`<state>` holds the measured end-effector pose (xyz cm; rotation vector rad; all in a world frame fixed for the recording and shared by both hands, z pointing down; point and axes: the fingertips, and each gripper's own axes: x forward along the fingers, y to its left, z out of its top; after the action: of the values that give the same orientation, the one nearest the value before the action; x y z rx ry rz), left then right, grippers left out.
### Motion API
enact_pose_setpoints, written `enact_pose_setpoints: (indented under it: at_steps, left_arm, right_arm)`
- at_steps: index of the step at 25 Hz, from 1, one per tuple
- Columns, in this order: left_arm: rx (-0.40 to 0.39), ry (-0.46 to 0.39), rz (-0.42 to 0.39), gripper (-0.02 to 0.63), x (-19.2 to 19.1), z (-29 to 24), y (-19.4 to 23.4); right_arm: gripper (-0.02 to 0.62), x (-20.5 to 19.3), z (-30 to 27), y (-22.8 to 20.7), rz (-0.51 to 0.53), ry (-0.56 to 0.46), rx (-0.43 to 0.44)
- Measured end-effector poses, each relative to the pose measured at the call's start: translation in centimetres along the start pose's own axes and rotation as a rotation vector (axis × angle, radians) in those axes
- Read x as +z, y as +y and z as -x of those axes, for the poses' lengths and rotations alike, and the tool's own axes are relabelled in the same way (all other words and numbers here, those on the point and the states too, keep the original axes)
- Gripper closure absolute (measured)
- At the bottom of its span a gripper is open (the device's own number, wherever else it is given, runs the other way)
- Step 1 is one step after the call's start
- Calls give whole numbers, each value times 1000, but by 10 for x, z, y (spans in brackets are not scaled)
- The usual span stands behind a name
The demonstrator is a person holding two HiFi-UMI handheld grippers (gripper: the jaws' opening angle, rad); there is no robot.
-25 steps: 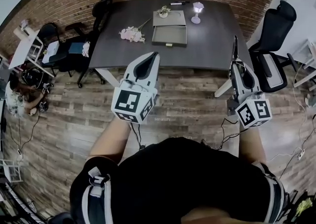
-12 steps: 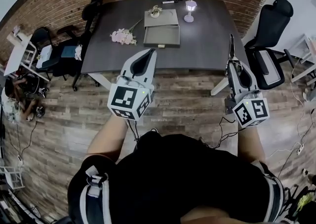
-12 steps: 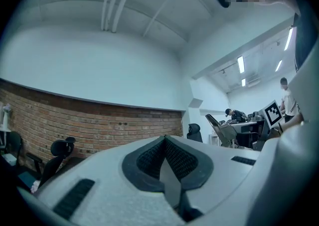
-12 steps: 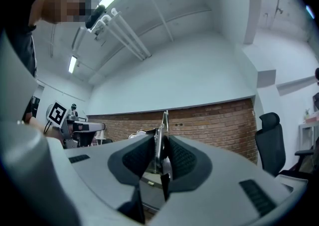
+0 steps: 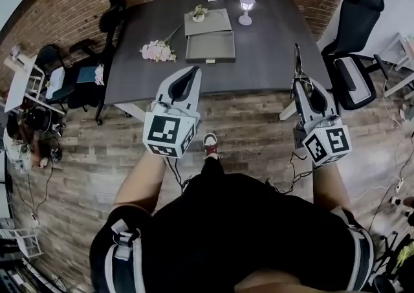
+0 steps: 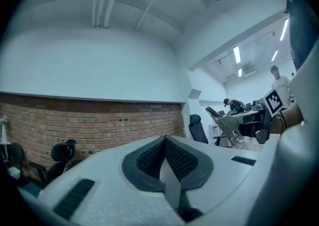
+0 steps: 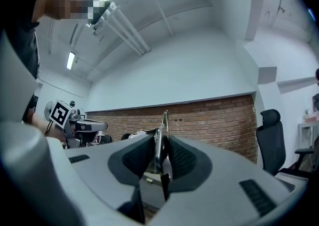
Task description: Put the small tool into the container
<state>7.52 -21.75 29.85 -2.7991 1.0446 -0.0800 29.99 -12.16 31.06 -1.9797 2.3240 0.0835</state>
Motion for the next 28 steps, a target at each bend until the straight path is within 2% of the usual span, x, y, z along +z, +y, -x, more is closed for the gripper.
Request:
enact_pose_setpoints:
  at_steps: [3,7,15,21,28]
  left_arm:
    - [-28,-3,3,597,-9,-15,17]
    - [-91,-43,-44,597,-11,-40,33]
    - [-157,-47,-6,597,-18,-104,94]
    - [-173,-42,7,597,-28,-147,144]
    - [-144,-4,8,597,-45,-185,212]
  right_arm:
    - [506,-7,-27,-3,5,15,-3]
    - [506,-14,-71,-4,15,26,-2]
    - [506,-23,-157,-6,21,53,-9]
    - [506,-32,-222,-11,28,77,-7]
    - [505,-37,-296,-21,35,68,-6]
